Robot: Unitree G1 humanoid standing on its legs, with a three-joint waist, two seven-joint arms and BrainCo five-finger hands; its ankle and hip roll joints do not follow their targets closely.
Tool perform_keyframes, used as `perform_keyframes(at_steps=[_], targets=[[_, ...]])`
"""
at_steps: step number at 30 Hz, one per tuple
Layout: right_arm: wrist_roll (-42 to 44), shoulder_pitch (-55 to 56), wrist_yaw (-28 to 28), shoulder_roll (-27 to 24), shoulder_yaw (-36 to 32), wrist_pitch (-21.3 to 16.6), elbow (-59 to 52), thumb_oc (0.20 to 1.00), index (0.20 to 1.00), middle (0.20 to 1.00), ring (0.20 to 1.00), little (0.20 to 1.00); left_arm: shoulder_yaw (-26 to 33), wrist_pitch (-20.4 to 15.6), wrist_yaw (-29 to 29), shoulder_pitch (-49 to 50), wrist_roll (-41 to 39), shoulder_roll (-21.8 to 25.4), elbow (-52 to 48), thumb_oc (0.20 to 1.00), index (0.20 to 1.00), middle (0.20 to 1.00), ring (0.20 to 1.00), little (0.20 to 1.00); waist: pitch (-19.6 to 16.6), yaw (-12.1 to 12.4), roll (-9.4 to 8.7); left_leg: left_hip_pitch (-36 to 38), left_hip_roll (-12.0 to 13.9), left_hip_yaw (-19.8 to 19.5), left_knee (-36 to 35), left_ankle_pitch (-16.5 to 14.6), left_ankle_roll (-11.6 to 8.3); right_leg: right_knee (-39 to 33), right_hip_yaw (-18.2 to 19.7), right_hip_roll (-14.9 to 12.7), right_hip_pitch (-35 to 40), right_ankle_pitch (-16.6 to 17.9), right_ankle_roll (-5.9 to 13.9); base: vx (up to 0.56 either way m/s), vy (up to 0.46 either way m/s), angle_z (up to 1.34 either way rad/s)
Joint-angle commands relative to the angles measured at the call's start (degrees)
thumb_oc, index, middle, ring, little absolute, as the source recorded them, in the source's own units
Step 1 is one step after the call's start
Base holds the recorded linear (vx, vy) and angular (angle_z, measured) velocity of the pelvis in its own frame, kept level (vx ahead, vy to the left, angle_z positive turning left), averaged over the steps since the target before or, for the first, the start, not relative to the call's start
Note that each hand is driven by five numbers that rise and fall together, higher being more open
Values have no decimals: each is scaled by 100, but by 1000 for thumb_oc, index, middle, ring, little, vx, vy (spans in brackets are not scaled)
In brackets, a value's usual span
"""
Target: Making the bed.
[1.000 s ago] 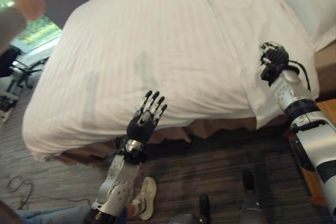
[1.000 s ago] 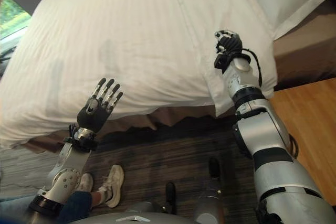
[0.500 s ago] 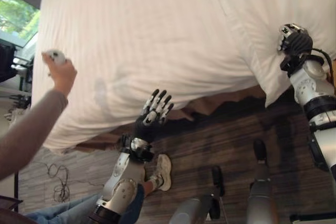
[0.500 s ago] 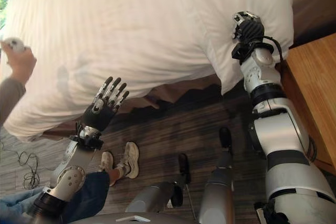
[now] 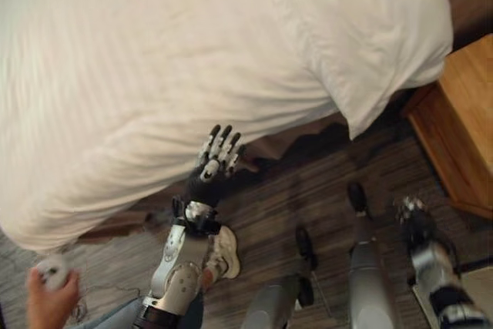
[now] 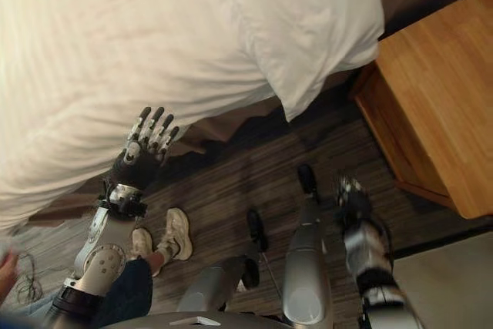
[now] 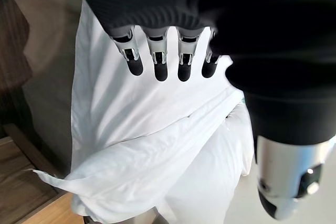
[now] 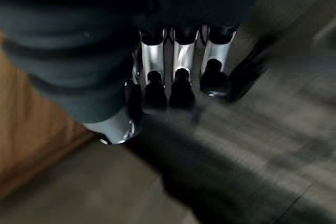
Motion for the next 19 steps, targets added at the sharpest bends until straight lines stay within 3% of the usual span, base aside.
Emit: perform_keyframes(at_steps=[1,2,3,6,7,8,9,10,13,14,16,18,19], targets=[[-733,142,257,14,324,30,-537,200,200,200,200,200,16,-164,-39,255,445,49,566,1000,1000,1000,1000,1000,-289,-51,-178,-117,-59,-260,67,293,-41,94,73,131,821,-877,191,33,-51,0],[-894,573,349,45,415,118,-882,200,200,200,200,200,-36,-99,-66,366,778,140,1043,1000,1000,1000,1000,1000,-436,-71,-328,55,-20,-291,67,250,-35,83,-8,124,1024,-895,213,24,-35,2],[-896,581,347,47,413,120,-888,200,200,200,200,200,-39,-101,-67,368,778,142,1044,1000,1000,1000,1000,1000,-431,-74,-329,64,-20,-294,67,249,-35,81,-11,122,1036,-897,213,61,-29,10],[-1331,987,531,40,883,258,-1623,200,200,200,200,200,-219,146,-224,677,845,93,1571,1000,1000,1000,1000,1000,-831,10,-695,431,44,-359,67,157,7,78,-211,161,1458,-954,231,27,-14,21],[-1406,1010,529,63,988,272,-1697,238,238,238,238,238,-266,182,-264,771,932,102,1660,1000,1000,1000,1000,1000,-958,59,-792,491,56,-374,67,138,15,78,-244,172,1502,-950,242,-1,22,21],[-1462,977,534,63,1097,290,-1771,567,567,567,567,567,-321,212,-268,825,1065,136,1753,1000,1000,1000,1000,1000,-1060,102,-873,554,63,-379,67,118,27,78,-276,177,1557,-957,253,-9,40,12],[-1479,920,561,75,1208,312,-1859,1000,1000,1000,1000,1000,-394,249,-279,880,1214,184,1821,1000,1000,1000,1000,1000,-1159,149,-975,630,70,-388,67,101,42,78,-293,192,1624,-948,265,-8,36,8],[-1479,922,560,76,1208,313,-1860,1000,1000,1000,1000,1000,-394,248,-279,881,1215,185,1821,1000,1000,1000,1000,1000,-1155,149,-976,636,70,-387,67,100,42,78,-292,192,1630,-950,265,-14,44,11],[-1771,869,408,163,1361,272,-2190,1000,1000,1000,1000,1000,-580,374,-277,1024,1708,147,2172,1000,1000,1000,1000,1000,-1440,292,-1302,978,101,-477,67,1,111,78,-406,203,1991,-1014,267,-16,84,7],[-1772,872,407,163,1361,274,-2193,1000,1000,1000,1000,1000,-581,373,-277,1024,1709,147,2174,1000,1000,1000,1000,1000,-1427,287,-1302,992,101,-482,67,-1,111,78,-411,202,2008,-1018,267,3,37,12],[-2001,1022,250,295,1307,228,-2396,1000,1000,1000,1000,1000,-497,386,-79,1149,1932,-32,2422,1000,1000,1000,1000,1000,-1566,385,-1526,1183,90,-642,67,-83,188,78,-541,185,2284,-1088,258,18,24,20],[-2036,1099,194,370,1272,220,-2431,1000,1000,1000,1000,1000,-450,352,6,1195,2034,-106,2524,1000,1000,1000,1000,1000,-1603,415,-1585,1246,84,-701,67,-108,206,78,-606,168,2379,-1114,258,26,36,29],[-1963,1232,111,511,1178,210,-2492,1000,1000,1000,1000,1000,-346,376,117,1260,1816,-275,2540,1000,1000,1000,1000,1000,-1664,470,-1714,1322,73,-796,67,-139,239,108,-694,134,2502,-1146,267,35,51,34]])
